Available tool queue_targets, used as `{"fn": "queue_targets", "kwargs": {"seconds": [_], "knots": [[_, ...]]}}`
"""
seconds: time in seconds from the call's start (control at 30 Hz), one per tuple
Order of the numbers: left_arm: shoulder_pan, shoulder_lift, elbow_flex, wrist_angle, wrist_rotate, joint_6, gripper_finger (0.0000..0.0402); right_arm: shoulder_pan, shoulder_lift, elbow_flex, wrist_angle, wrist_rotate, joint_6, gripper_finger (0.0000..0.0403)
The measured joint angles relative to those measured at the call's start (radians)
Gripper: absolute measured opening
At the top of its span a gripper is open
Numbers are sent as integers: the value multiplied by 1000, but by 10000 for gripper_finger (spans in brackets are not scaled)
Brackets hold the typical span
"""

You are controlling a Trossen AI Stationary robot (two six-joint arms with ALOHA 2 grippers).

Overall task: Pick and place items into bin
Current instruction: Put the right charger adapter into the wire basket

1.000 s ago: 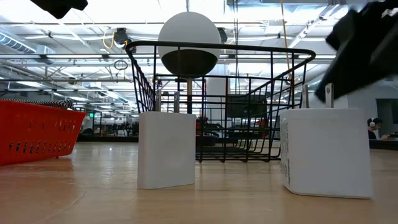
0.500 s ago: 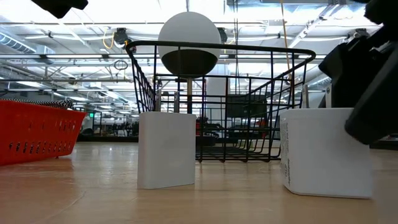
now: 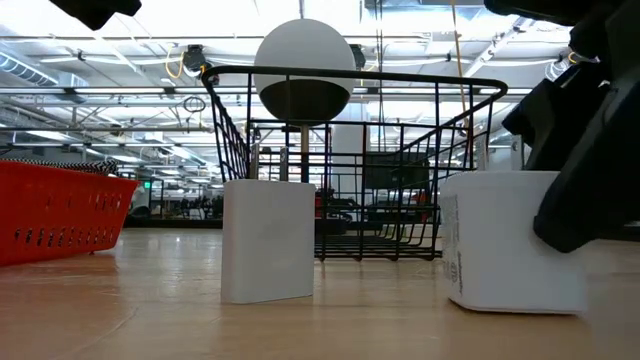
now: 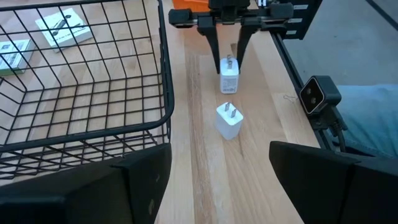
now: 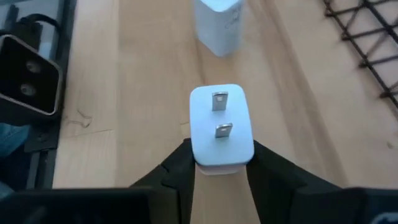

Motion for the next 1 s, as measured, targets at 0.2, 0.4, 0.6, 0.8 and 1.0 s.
{"fn": "queue_targets", "kwargs": {"seconds": [0.2,0.4,0.6,0.8,1.0], "knots": [[0,0,0,0,0,1,274,0,-26,0,114,0,-87,110],[0,0,0,0,0,1,274,-1,-84,0,130,38,-159,113],[0,0,0,0,0,1,274,-6,-168,0,141,100,-273,113],[0,0,0,0,0,1,274,-24,-275,0,146,145,-402,113],[0,0,0,0,-2,5,274,-73,-381,1,142,190,-537,115]]}}
